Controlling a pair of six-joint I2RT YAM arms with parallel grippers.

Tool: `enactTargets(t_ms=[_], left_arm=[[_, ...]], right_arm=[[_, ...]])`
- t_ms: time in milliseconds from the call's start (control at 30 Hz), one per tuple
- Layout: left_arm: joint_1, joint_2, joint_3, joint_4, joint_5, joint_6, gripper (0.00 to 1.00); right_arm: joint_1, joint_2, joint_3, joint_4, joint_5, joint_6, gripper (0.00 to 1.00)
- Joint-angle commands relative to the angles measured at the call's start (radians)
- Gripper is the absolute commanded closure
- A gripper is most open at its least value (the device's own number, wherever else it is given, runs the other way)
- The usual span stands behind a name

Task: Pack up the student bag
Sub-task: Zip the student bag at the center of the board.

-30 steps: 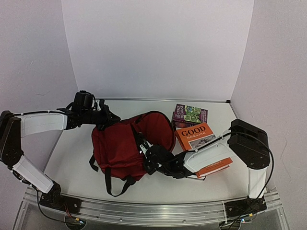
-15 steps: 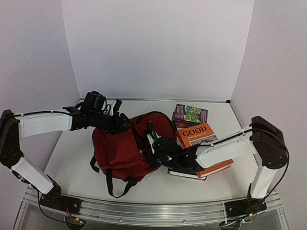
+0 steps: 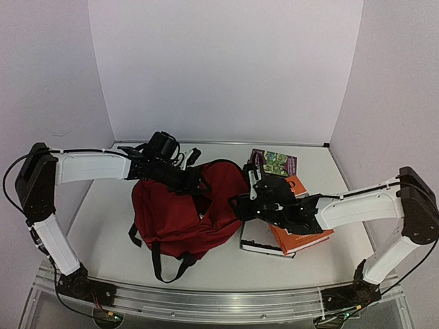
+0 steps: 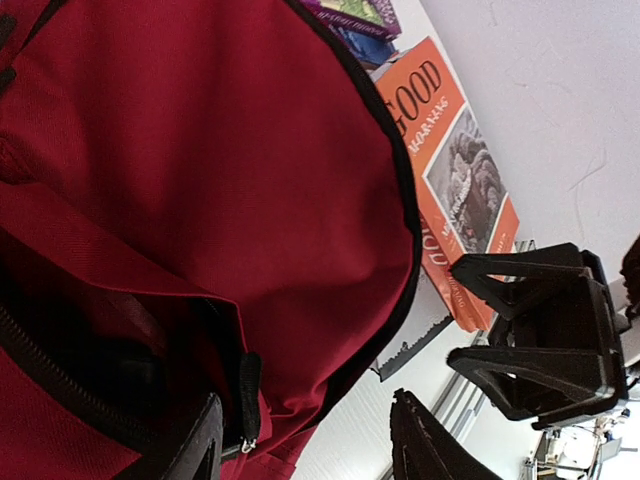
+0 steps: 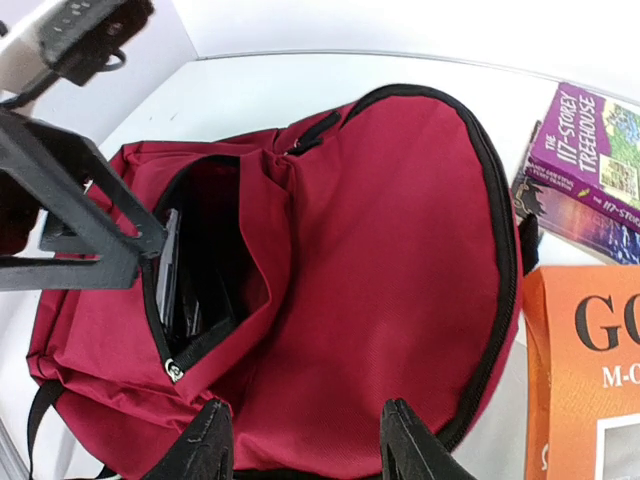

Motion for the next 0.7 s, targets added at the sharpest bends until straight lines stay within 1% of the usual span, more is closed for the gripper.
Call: enactTargets(t_ms=[0,133,200,300,667], left_arm=[[-0.002,0.074,0.089,-0.066,-0.011,0.029,0.45],[-0.002,0.120,0.116,-0.107,-0.009,0.024,0.45],[-0.002,0.127,0.109,-0.097,0.000,0.019,0.45],[-0.002,0.145,0.106,-0.087,0.032,0.013,0.44],[-0.002,0.249,0.179,-0.170,0.114,0.022,0.43]], right_arm=[[-0.004,-0.068,-0.033,0.014,-0.019,0.037,0.52],[-0.008,-0.085,-0.047,0.019,-0.019,0.040,0.51],[-0.010,-0.088,-0.052,0.023,-0.020,0.041,0.51],[-0.010,-0.085,-0.054,0.027,-0.025,0.042,0.51],[-0.012,-0.078,-0.049,0.039,-0.038,0.033,0.51]])
